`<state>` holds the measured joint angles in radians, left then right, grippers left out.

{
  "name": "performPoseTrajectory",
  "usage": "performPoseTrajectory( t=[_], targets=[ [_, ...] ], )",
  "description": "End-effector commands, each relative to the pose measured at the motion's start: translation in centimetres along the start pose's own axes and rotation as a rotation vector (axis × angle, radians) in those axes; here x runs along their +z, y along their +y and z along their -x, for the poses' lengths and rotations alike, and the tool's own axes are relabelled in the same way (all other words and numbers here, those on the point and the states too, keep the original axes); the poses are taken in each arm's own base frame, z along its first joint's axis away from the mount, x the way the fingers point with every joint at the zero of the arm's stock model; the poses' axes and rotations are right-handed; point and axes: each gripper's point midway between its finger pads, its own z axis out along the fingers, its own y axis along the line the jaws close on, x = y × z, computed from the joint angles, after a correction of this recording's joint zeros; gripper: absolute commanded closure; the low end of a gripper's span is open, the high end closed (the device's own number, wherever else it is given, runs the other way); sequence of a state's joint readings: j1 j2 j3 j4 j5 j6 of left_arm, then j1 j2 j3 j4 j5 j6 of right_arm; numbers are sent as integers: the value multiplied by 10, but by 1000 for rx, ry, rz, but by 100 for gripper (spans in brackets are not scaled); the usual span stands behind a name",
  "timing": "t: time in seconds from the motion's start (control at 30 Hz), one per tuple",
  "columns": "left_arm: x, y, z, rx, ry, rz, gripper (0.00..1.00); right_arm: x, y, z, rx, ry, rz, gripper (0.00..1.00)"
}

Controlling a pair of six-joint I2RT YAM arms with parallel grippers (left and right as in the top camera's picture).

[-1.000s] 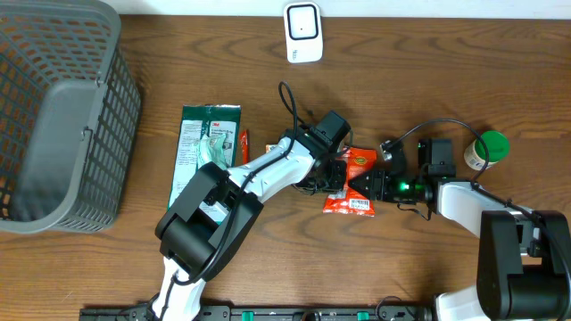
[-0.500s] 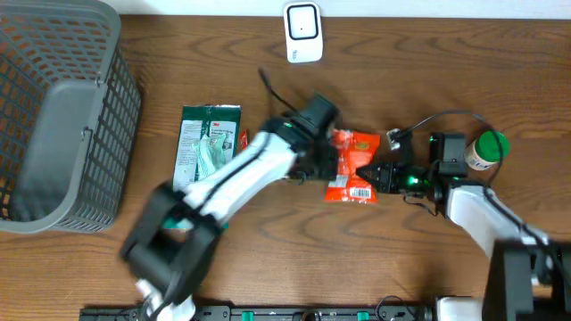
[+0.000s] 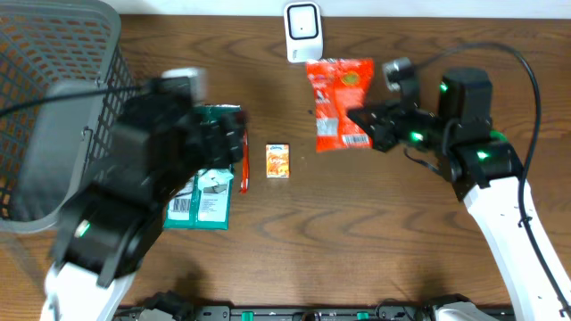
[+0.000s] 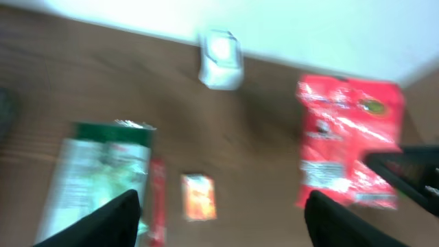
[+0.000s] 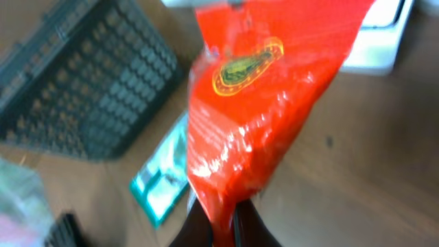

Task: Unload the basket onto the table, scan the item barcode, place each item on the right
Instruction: 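Hold the red snack bag up in front of the white scanner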

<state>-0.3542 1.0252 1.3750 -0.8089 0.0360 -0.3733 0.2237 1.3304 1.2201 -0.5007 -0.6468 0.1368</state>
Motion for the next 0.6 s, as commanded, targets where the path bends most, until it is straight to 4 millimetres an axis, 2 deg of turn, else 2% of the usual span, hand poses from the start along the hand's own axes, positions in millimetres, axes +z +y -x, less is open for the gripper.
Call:
performPoseTrajectory(
  t=[0.0,0.07,0.13,0.2,0.27,0.37,0.57],
  targets=[
    [-39,49,27,-11,-184,245,19,6,0,47,-193,-19,-219,99],
    [-53,59,31,-19,-228,294,19,18,1,64,-228,22,-268,99],
    [-59,61,31,-21,-242,302,18,31,5,77,-276,70,-259,99],
    [-60,63,27,-18,-226,308,18,53,13,98,-405,99,-249,99],
    [-58,66,21,-13,-198,320,18,66,14,106,-494,102,-283,99],
    [-57,70,11,-5,-157,338,18,82,23,100,-633,137,-294,99],
    [-58,76,-4,7,-94,366,18,91,44,74,-646,215,-243,99]
  ],
)
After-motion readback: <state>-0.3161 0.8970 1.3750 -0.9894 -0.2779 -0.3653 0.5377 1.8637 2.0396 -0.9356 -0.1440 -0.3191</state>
